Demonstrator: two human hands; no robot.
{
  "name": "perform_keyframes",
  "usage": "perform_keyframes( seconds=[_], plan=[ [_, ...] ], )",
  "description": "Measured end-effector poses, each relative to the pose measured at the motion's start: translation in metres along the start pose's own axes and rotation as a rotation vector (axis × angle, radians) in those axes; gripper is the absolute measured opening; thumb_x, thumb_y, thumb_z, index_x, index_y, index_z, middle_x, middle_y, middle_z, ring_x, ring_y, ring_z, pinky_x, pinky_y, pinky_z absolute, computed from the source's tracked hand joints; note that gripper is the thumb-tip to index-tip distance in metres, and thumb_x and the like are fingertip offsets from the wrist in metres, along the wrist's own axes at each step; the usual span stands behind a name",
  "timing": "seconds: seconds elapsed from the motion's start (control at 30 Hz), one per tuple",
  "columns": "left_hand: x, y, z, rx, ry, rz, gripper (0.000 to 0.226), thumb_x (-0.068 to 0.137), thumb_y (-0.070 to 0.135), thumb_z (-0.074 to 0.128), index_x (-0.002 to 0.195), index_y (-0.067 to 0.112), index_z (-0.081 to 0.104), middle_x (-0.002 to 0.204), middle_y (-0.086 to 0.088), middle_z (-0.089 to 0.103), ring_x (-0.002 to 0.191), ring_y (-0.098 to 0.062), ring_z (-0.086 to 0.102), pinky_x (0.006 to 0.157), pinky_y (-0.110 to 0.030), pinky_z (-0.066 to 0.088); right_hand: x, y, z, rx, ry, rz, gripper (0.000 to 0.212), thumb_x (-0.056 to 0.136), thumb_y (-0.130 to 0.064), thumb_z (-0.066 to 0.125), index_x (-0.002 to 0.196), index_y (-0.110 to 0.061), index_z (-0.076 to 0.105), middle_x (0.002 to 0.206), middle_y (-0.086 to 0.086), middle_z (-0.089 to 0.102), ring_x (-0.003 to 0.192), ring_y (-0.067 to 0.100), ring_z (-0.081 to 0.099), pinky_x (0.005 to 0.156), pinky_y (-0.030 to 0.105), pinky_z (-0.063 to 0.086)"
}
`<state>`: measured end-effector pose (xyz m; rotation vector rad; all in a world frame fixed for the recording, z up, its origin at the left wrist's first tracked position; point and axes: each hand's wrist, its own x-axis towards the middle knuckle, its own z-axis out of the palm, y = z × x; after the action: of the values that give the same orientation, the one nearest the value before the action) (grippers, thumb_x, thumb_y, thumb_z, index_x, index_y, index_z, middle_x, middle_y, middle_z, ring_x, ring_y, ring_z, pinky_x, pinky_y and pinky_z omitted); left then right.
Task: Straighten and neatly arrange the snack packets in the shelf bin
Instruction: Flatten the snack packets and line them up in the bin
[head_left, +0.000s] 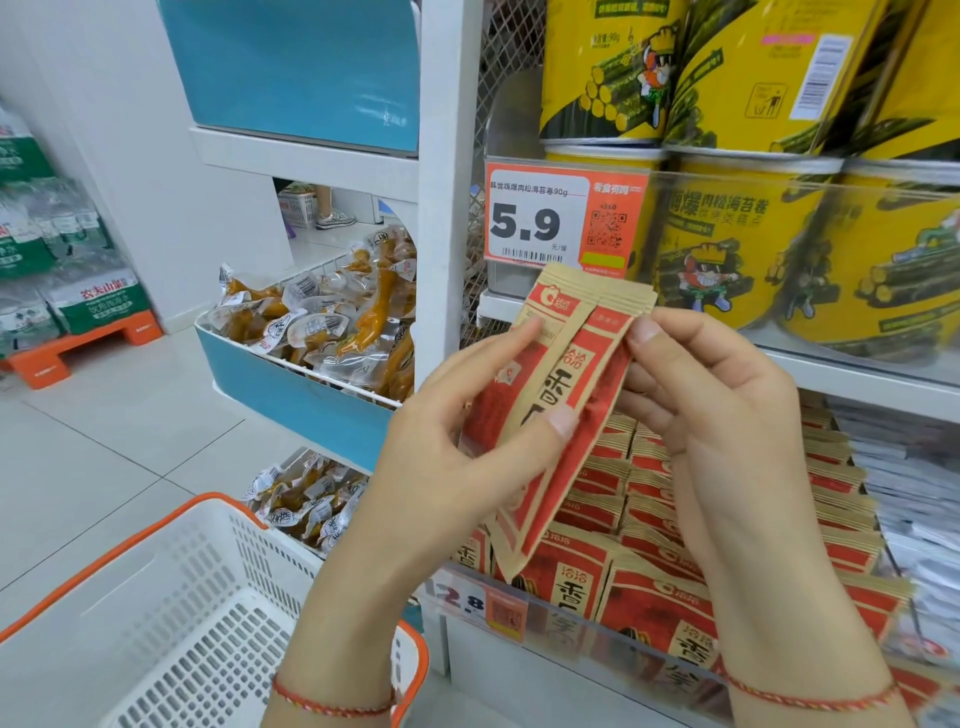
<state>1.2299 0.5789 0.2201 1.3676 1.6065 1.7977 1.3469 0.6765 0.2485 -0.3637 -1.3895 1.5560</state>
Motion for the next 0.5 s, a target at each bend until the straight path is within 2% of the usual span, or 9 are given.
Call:
perform_keyframes(
  seconds=[0.1, 0.2, 0.3, 0.43, 0.5],
  plan=[
    [-0.001, 0.001, -0.001, 0.055, 0.029, -0.007, 0.06, 0.066, 0.04, 0.077, 0.123, 0.048, 0.06, 0.119, 0.017, 0.063, 0.105, 0.005, 0.061, 0.077, -0.01, 0.05, 0.0, 0.0, -0.001, 0.003, -0.007, 0.022, 0.017, 0.079, -0.021, 0.061, 0.089, -0.009, 0.069, 0.083, 0.006, 0.075, 0.072, 0.016, 0.072, 0.061, 0.02, 0.054],
    [0.0, 0.0, 0.0, 0.023, 0.084, 0.004, 0.066, 0.064, 0.042, 0.082, 0.126, 0.044, 0.06, 0.115, 0.017, 0.066, 0.103, 0.0, 0.064, 0.075, -0.014, 0.053, 0.0, 0.002, 0.0, -0.014, -0.021, 0.036, 0.022, 0.077, -0.026, 0.062, 0.09, -0.009, 0.069, 0.086, 0.008, 0.075, 0.075, 0.019, 0.072, 0.063, 0.022, 0.055],
    [0.004, -0.003, -0.001, -0.049, 0.237, 0.025, 0.064, 0.062, 0.052, 0.074, 0.124, 0.044, 0.059, 0.116, 0.022, 0.066, 0.104, -0.003, 0.065, 0.076, -0.013, 0.052, 0.0, 0.006, 0.0, -0.125, -0.074, 0.068, 0.026, 0.074, -0.033, 0.063, 0.089, -0.014, 0.071, 0.085, 0.004, 0.075, 0.074, 0.015, 0.072, 0.065, 0.022, 0.056],
    [0.009, -0.006, -0.006, -0.198, 0.46, -0.01, 0.066, 0.061, 0.052, 0.074, 0.124, 0.038, 0.057, 0.116, 0.011, 0.068, 0.1, -0.002, 0.067, 0.075, -0.021, 0.055, 0.0, 0.011, -0.001, -0.305, -0.262, 0.12, 0.025, 0.067, -0.038, 0.068, 0.083, -0.021, 0.073, 0.082, 0.002, 0.075, 0.073, 0.013, 0.071, 0.07, 0.023, 0.057],
    [0.011, -0.007, -0.01, -0.268, 0.523, -0.039, 0.064, 0.067, 0.045, 0.075, 0.127, 0.031, 0.056, 0.113, 0.008, 0.068, 0.095, -0.001, 0.069, 0.071, -0.018, 0.054, 0.0, 0.012, -0.002, -0.39, -0.372, 0.148, 0.023, 0.065, -0.04, 0.071, 0.08, -0.023, 0.075, 0.08, -0.001, 0.074, 0.075, 0.01, 0.07, 0.071, 0.021, 0.055]
  ],
)
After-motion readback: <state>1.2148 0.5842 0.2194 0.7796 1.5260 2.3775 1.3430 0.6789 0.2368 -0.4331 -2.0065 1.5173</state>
